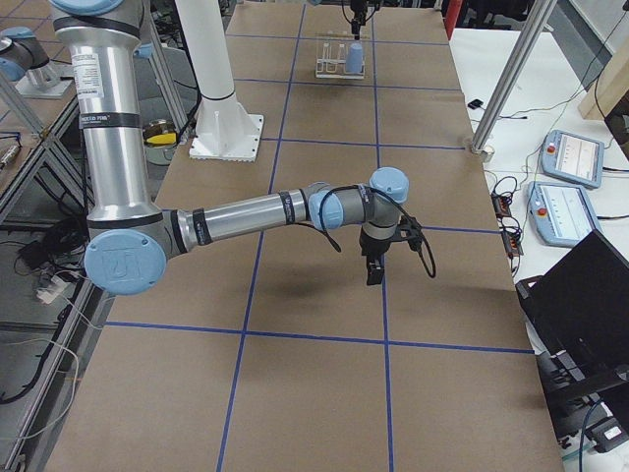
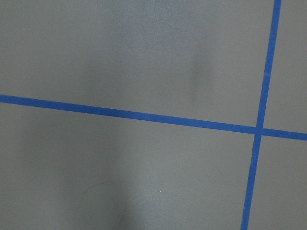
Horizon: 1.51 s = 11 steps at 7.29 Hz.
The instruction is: Hang cup on cup holder
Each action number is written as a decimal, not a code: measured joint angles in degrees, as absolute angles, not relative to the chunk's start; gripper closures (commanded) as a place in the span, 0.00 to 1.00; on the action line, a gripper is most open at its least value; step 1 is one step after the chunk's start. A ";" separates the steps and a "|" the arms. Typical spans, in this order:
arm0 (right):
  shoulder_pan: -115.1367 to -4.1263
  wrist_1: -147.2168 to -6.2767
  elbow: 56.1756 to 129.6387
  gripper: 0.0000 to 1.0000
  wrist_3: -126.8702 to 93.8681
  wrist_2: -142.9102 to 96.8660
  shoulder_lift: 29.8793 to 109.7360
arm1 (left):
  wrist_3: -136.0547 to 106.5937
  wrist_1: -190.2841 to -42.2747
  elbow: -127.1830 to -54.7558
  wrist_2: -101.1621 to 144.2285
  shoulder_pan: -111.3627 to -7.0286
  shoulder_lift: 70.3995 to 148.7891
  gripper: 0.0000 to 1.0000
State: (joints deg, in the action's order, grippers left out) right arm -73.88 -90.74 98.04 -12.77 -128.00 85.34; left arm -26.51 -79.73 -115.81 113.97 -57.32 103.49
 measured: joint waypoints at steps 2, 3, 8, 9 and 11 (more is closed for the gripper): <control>-74.25 -90.72 97.84 0.00 -12.50 -125.94 86.57 | -22.00 -79.57 -115.38 114.92 -62.54 101.87 0.02; -75.22 -90.76 97.65 0.00 -12.44 -125.44 87.37 | -16.58 -79.67 -113.46 117.46 -67.13 100.54 0.02; -84.66 -90.77 97.00 0.00 -10.72 -129.89 90.80 | 4.38 -82.67 -94.91 128.32 -86.35 97.06 0.02; -86.68 -90.82 97.09 0.00 -8.13 -131.91 91.99 | 5.50 -84.98 -93.55 129.02 -87.20 95.57 0.02; -89.54 -91.09 97.16 0.00 -3.96 -134.32 93.67 | 6.03 -87.04 -92.44 129.99 -87.69 94.06 0.02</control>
